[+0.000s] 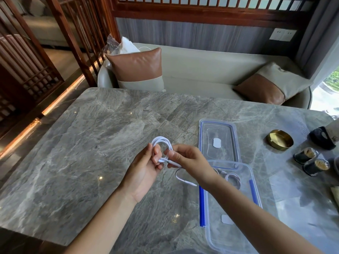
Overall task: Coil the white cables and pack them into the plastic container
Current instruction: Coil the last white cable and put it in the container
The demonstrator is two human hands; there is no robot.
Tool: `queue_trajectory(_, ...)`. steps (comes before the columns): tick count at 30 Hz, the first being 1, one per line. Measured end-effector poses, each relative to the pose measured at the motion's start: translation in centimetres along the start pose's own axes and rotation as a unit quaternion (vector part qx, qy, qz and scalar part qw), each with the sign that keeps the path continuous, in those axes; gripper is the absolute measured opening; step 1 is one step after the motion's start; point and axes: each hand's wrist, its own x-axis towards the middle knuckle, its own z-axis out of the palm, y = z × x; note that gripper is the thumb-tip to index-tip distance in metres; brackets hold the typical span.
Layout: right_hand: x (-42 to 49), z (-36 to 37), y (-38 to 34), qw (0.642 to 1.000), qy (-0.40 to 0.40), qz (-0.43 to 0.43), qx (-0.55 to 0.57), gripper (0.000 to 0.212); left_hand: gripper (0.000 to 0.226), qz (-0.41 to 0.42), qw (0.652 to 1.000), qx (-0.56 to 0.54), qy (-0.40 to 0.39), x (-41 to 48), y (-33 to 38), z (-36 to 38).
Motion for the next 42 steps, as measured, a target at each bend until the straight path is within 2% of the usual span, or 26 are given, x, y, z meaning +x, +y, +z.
queue_trajectory(4,0.1,-0.3,-0.5,0.999,-0.021,0.000,-0.027,0.018,0.032,-0.021,1.000,0.001,-0.012,-0.3,0.3,-0.4)
queue_trajectory(8,0.1,-1.1,-1.1,0.993,-0.059,-0.013,-0.101,0.022,0.025,-0.110,0.992,-0.002,-0.066,-0.3,1.8,-1.2)
queue_trajectory(12,0.1,-1.6,-1.5,0.978,-0.095,-0.031,-0.186,0.018,0.047,-0.201,0.963,0.076,-0.166,0.2,3.5,-1.9)
queue_trajectory(15,0.2,-1.9,-2.2,0.960,-0.130,-0.036,-0.244,0.021,0.053,-0.236,0.938,0.173,-0.185,0.7,3.9,-2.2)
queue_trajectory(18,0.5,-2.4,-2.8,0.951,-0.135,-0.036,-0.276,0.020,0.036,-0.227,0.934,0.195,-0.194,0.9,3.8,-2.0)
queue_trajectory(21,0.5,-2.7,-2.8,0.970,-0.124,-0.026,-0.206,0.021,0.030,-0.223,0.946,0.136,-0.194,1.0,3.4,-1.7)
queue_trajectory(28,-0.6,-3.1,-0.6,0.989,-0.138,0.034,-0.048,0.022,0.036,-0.179,0.979,-0.038,-0.085,0.6,1.4,-0.5)
queue_trajectory(31,-1.1,-2.1,0.0,0.993,-0.114,0.028,-0.007,0.019,0.036,-0.127,0.990,-0.042,-0.033,0.3,0.9,-0.2)
queue_trajectory(35,-1.5,-0.5,0.7,0.994,-0.100,-0.021,0.030,0.019,0.032,-0.046,0.998,-0.041,0.004,-0.1,0.3,0.2)
queue_trajectory(37,-1.5,0.5,1.2,0.997,-0.036,-0.025,0.056,0.011,0.032,-0.011,1.000,-0.007,0.017,-0.4,-0.3,0.5)
queue_trajectory(39,-1.4,1.2,1.8,0.995,0.044,-0.010,0.088,0.015,0.033,0.013,0.999,0.020,0.027,-0.5,-0.9,0.8)
queue_trajectory(42,-1.2,1.3,1.8,0.996,0.065,0.002,0.067,0.016,0.031,-0.005,0.999,0.020,0.034,-0.6,-1.1,0.6)
